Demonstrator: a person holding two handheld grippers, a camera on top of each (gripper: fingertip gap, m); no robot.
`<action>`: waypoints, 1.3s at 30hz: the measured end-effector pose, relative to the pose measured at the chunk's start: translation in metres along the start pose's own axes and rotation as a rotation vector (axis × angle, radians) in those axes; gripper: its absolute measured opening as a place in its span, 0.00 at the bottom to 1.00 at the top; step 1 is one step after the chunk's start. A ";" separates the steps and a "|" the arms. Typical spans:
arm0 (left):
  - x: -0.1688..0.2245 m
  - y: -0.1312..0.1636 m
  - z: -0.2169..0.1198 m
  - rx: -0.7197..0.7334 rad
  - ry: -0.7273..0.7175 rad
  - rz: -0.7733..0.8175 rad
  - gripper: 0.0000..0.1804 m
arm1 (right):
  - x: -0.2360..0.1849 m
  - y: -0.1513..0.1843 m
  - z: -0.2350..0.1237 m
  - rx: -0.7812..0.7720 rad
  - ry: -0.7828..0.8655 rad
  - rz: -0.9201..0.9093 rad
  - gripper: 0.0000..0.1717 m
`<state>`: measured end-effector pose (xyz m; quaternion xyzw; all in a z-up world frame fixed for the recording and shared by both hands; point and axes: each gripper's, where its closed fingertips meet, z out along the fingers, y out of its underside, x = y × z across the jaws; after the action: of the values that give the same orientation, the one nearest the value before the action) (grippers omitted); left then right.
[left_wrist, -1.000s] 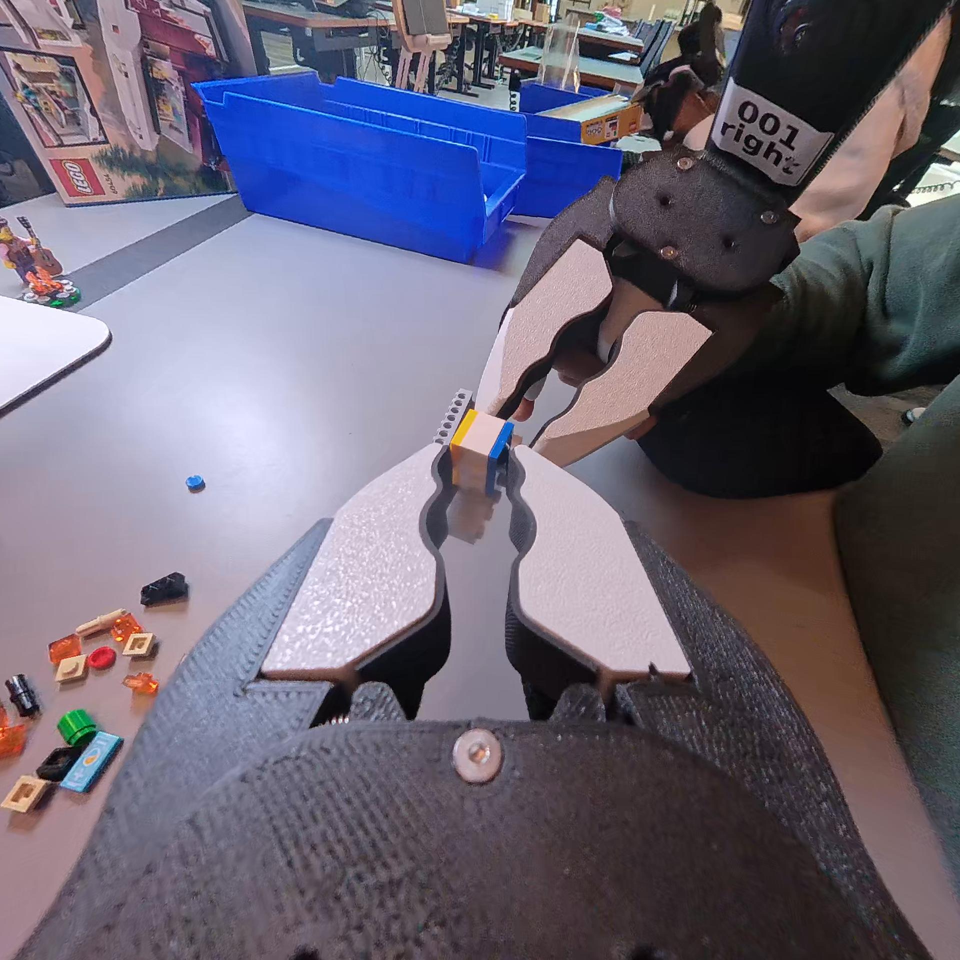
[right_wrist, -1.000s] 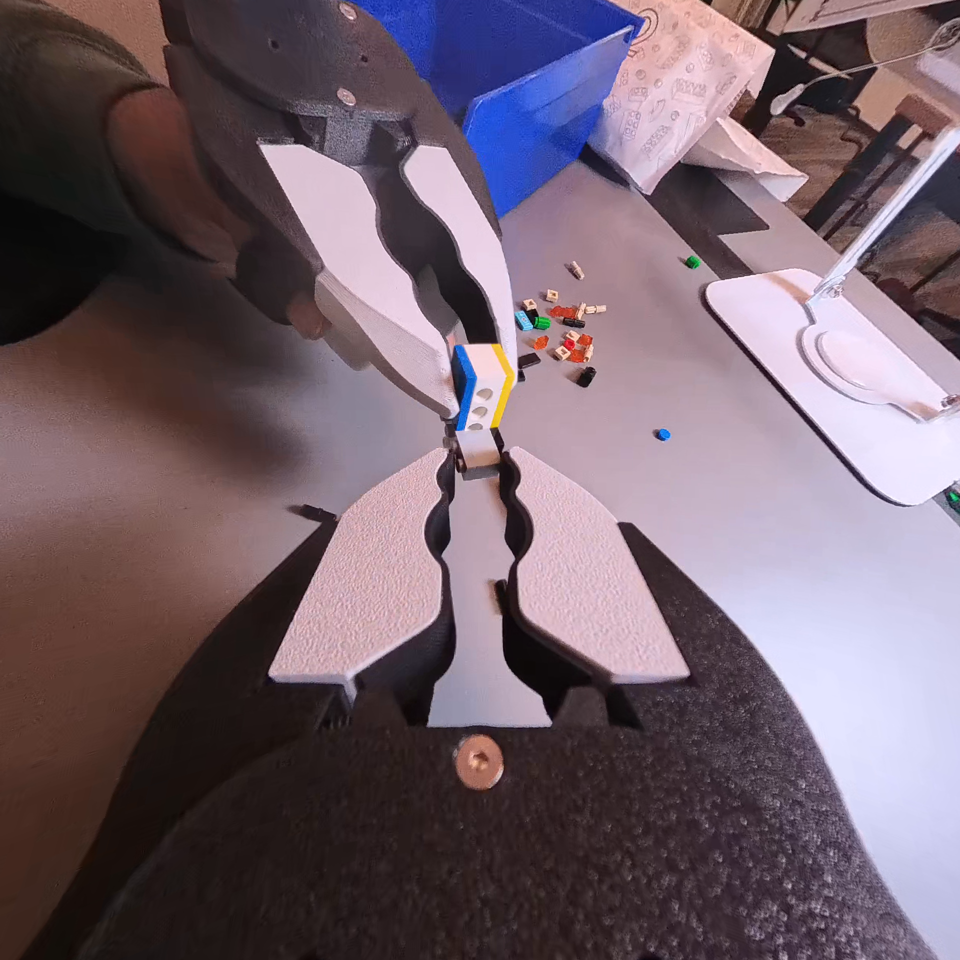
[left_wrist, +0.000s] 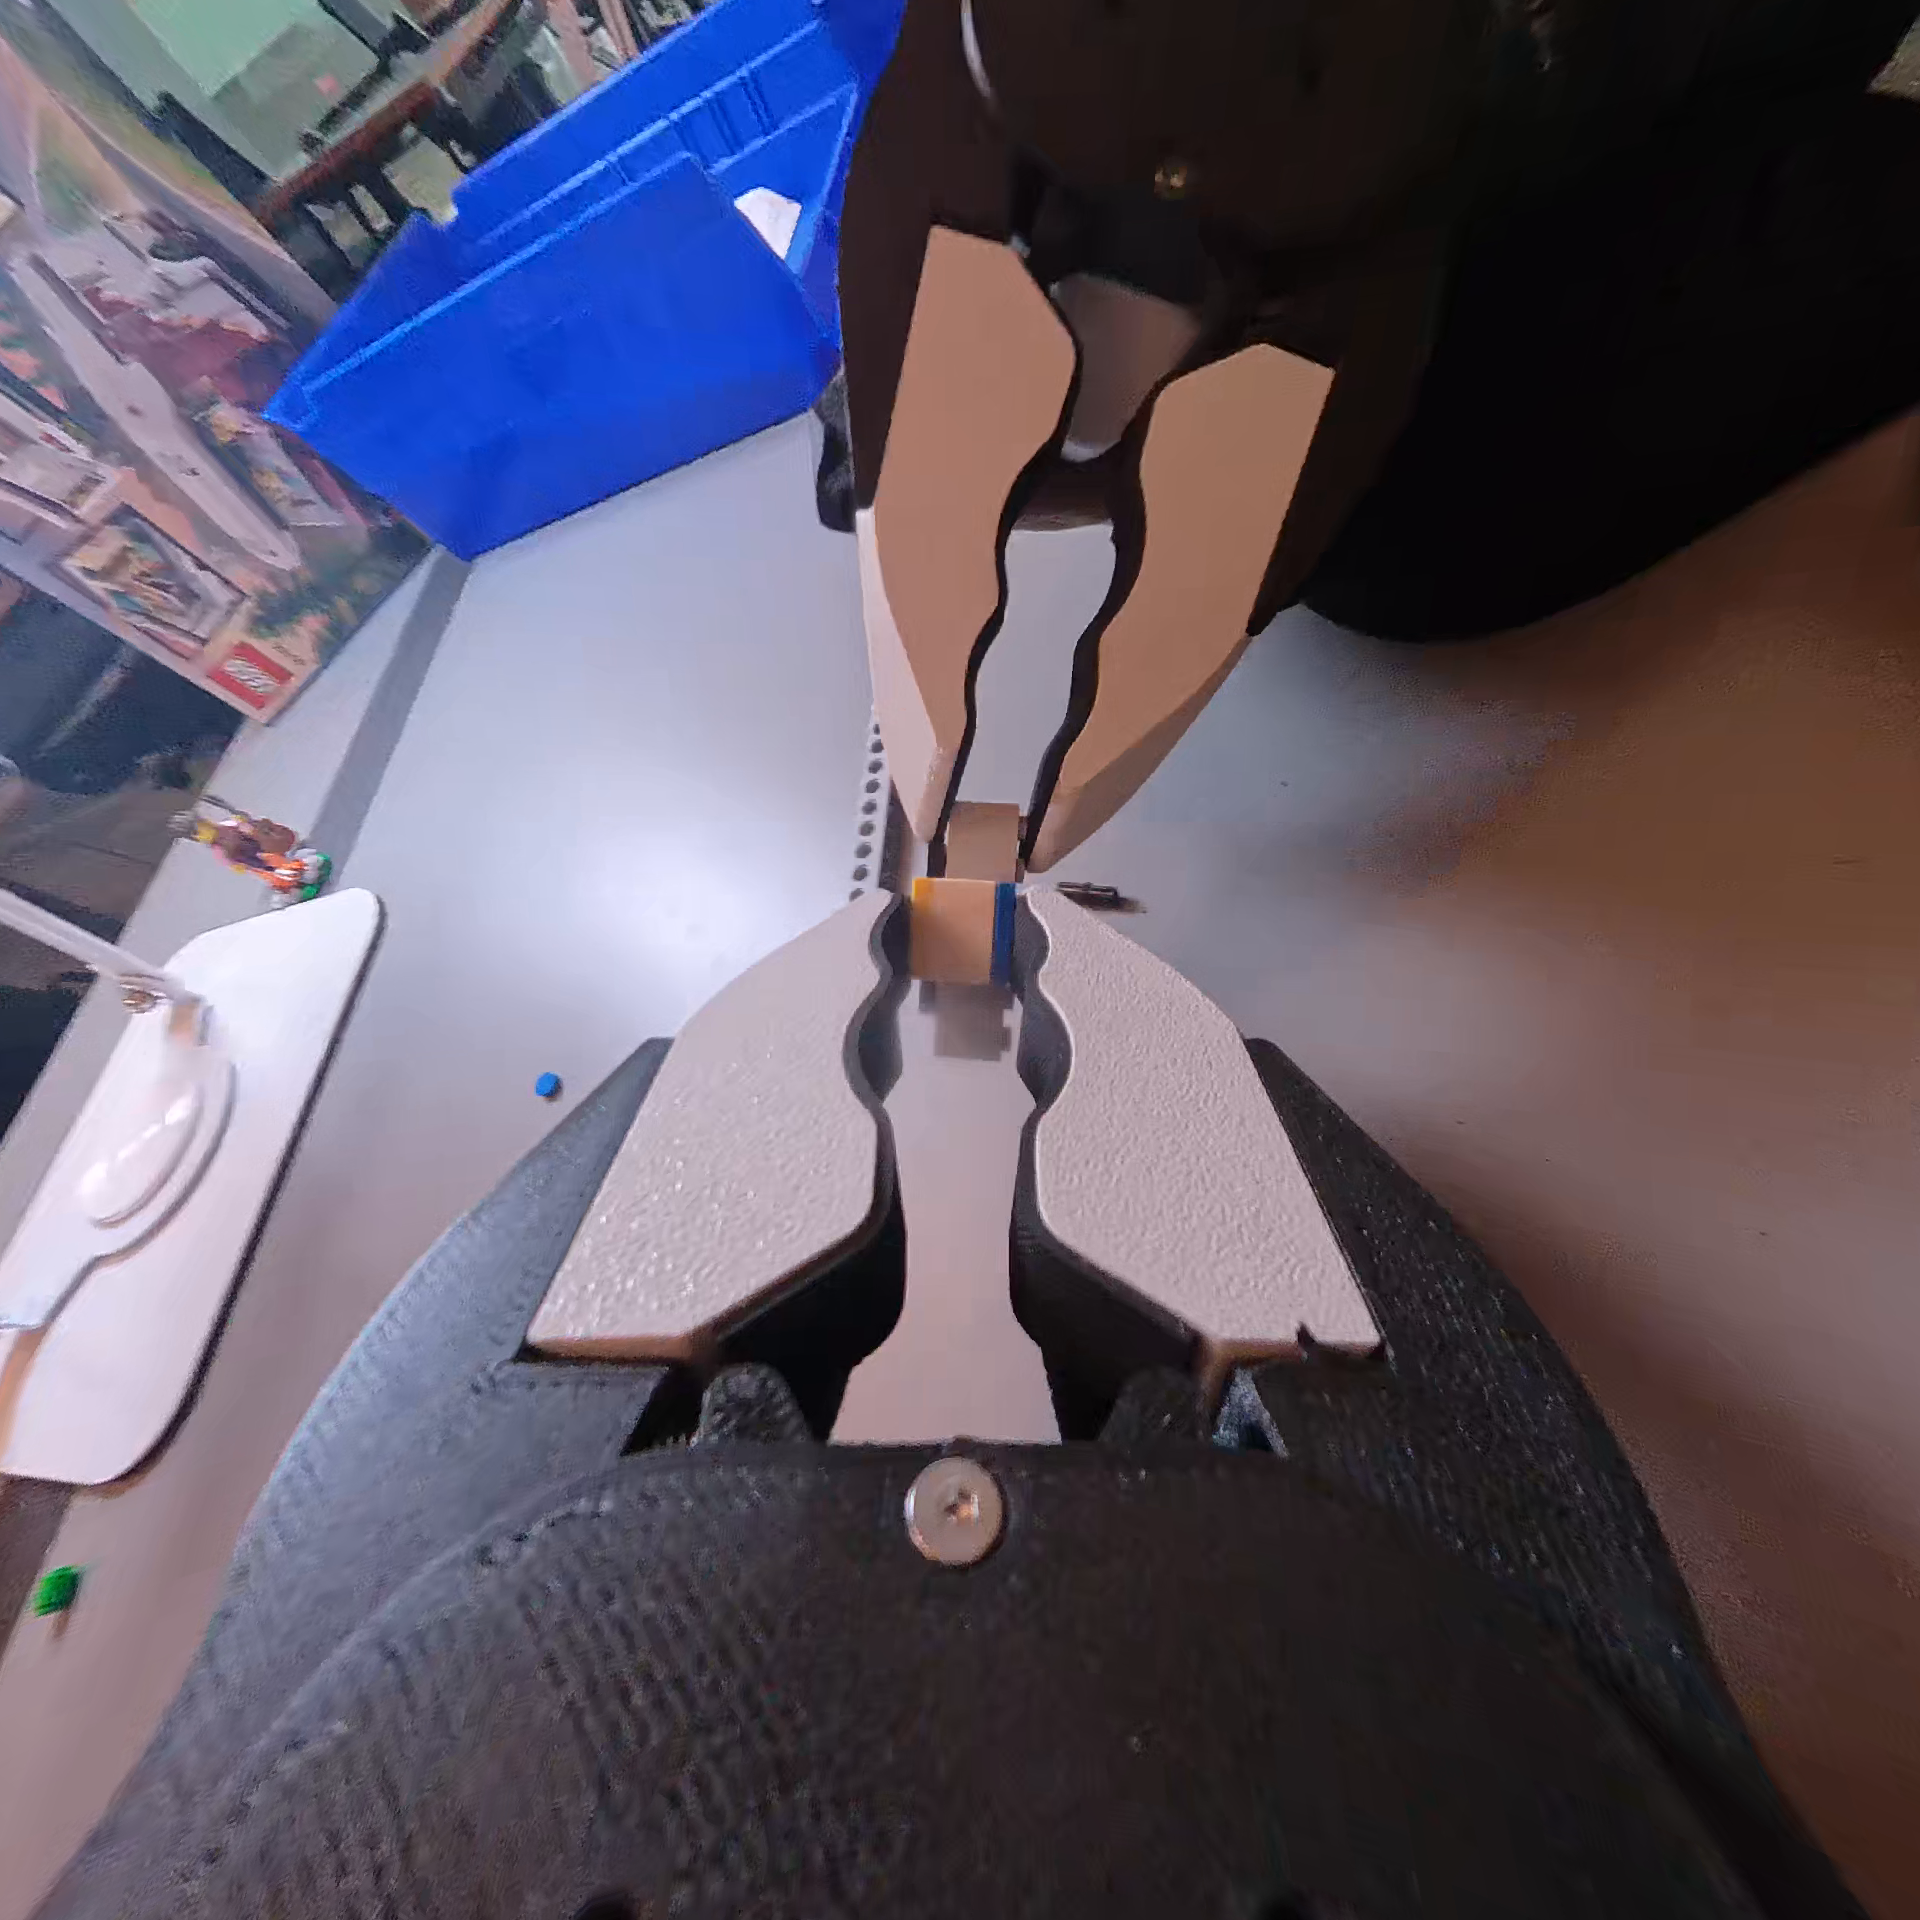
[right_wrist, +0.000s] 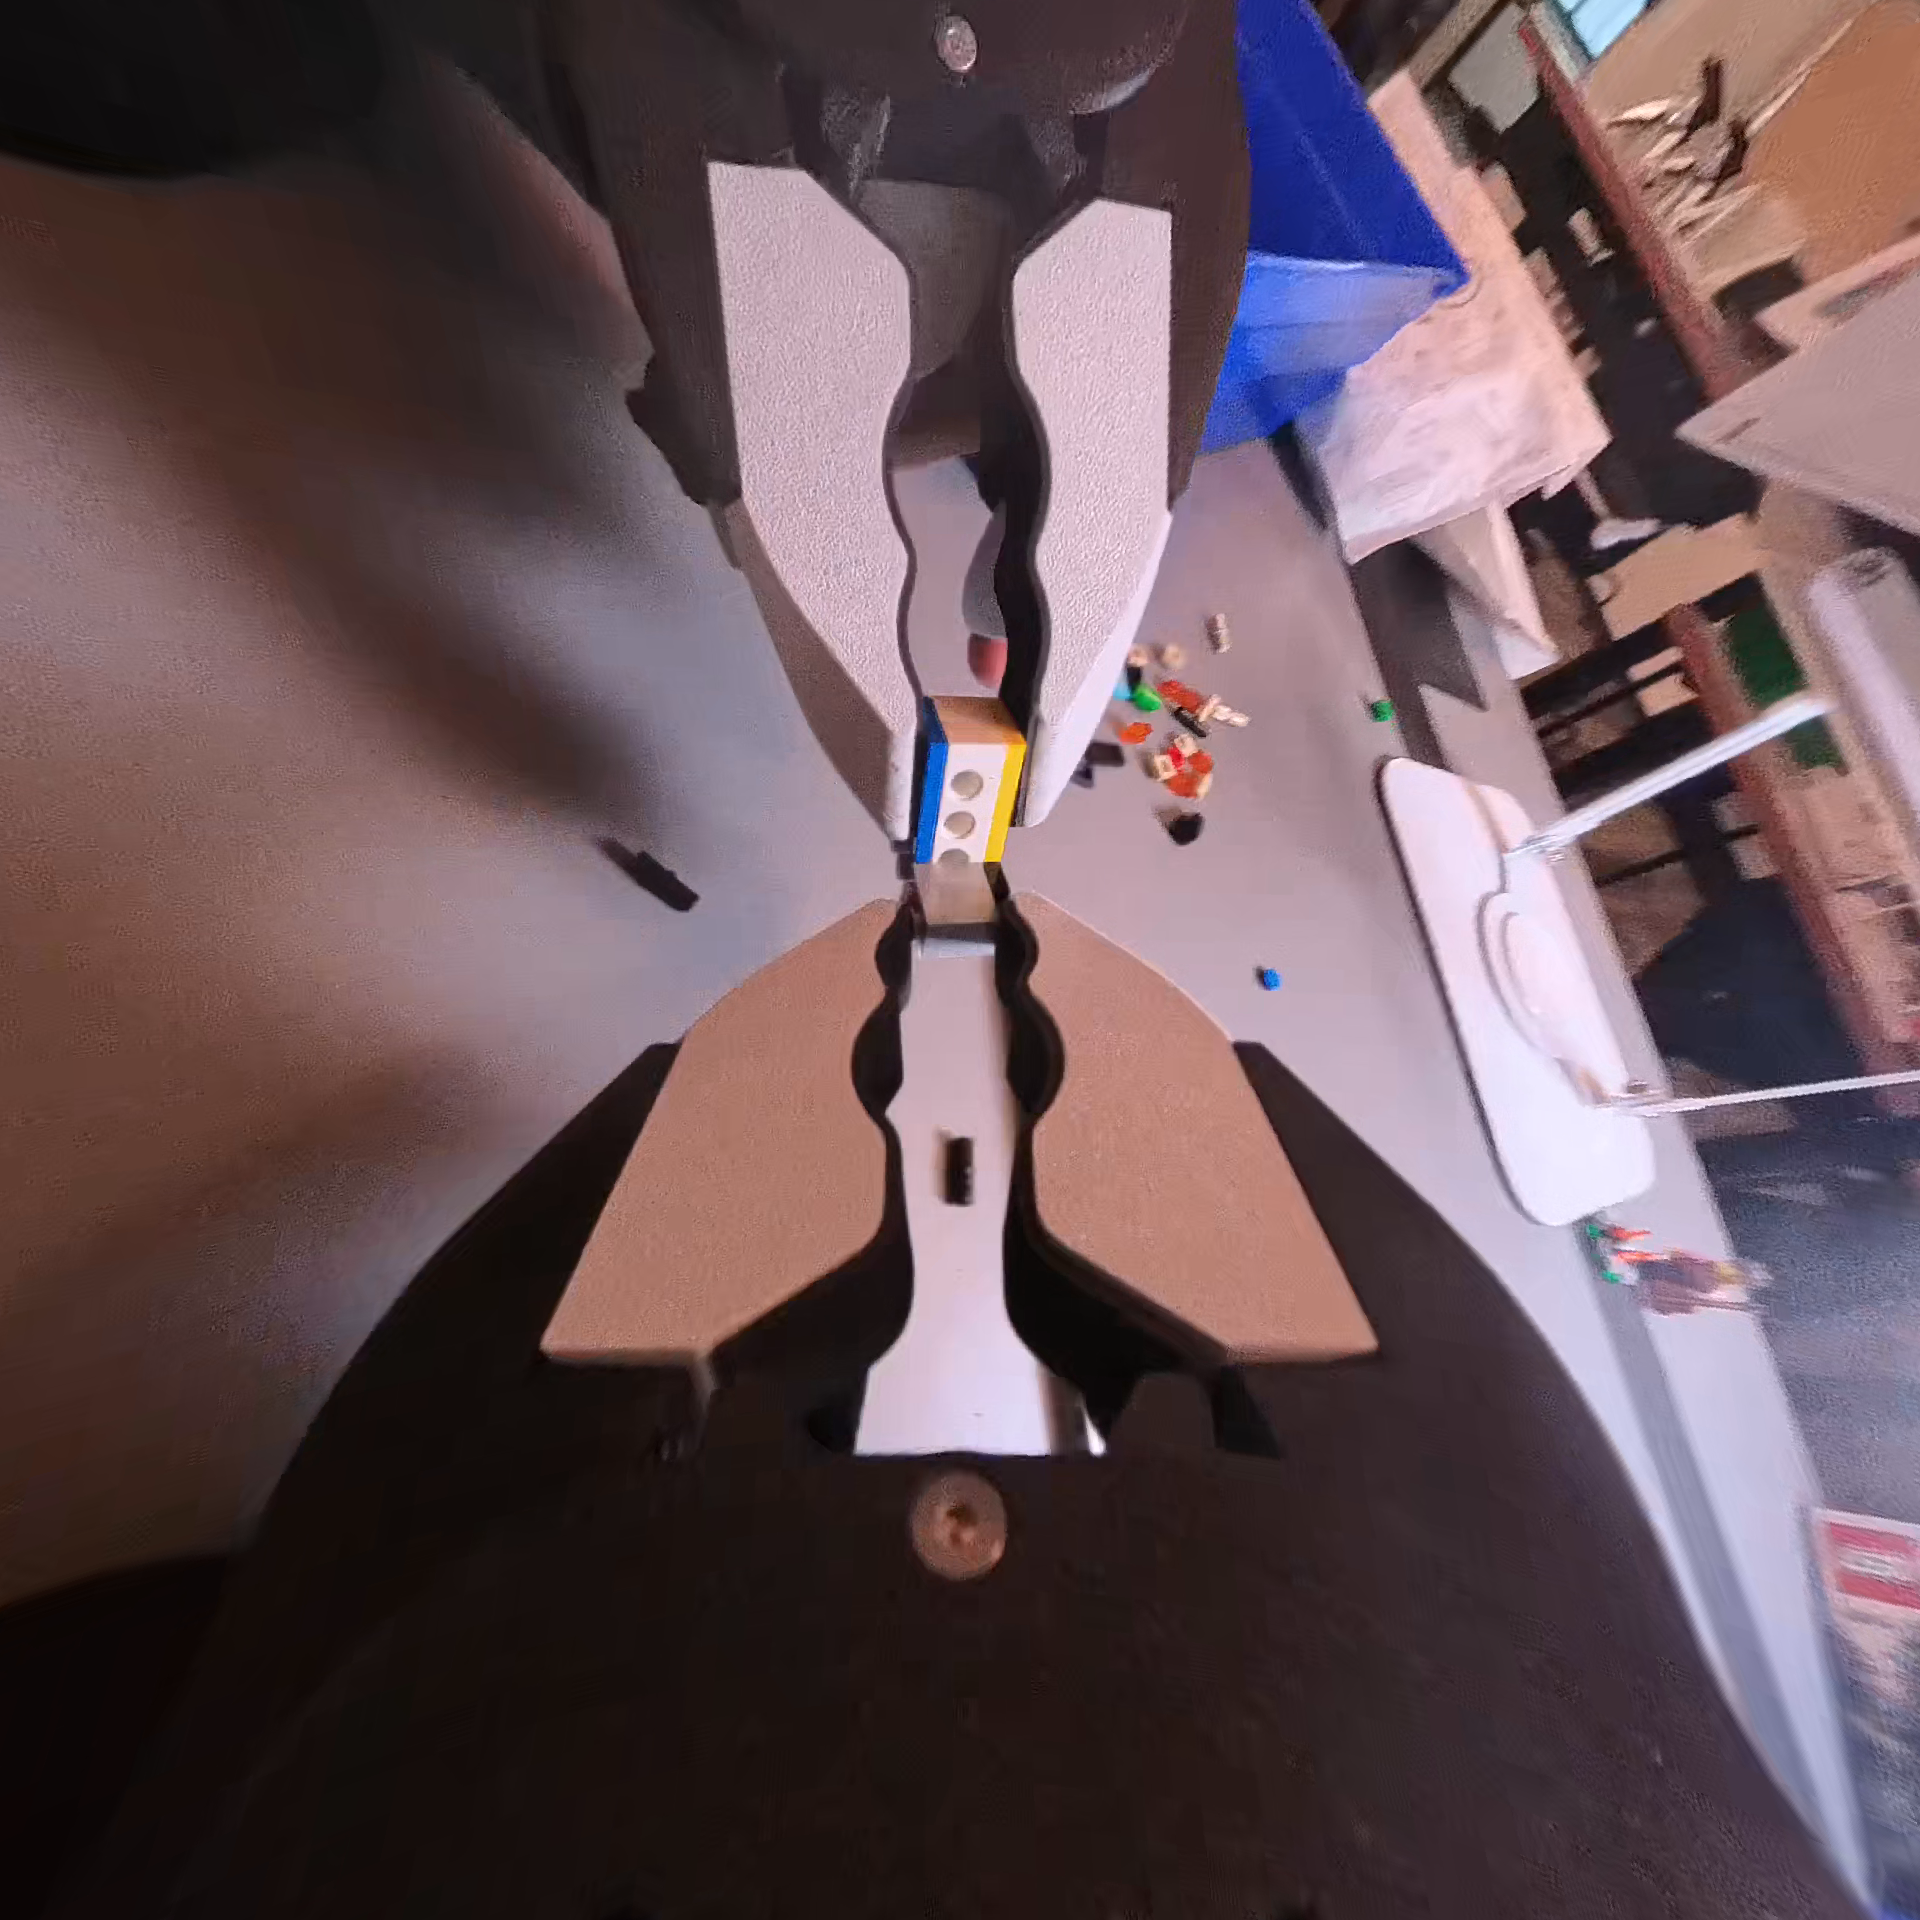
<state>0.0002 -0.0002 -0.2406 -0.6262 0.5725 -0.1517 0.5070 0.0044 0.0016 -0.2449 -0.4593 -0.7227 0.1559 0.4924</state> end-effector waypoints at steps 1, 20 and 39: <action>-0.003 -0.002 -0.001 0.004 -0.031 0.026 0.10 | 0.004 -0.002 -0.002 -0.001 0.043 -0.048 0.09; -0.028 -0.007 -0.012 0.129 -0.059 -0.412 0.11 | -0.026 -0.019 -0.008 0.170 0.080 -0.382 0.09; 0.000 0.028 0.000 -0.011 0.233 -0.650 0.23 | 0.002 -0.012 -0.024 0.301 -0.117 0.085 0.09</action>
<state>-0.0156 0.0049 -0.2636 -0.7571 0.3981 -0.3727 0.3598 0.0189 -0.0087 -0.2243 -0.4005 -0.6985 0.3097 0.5057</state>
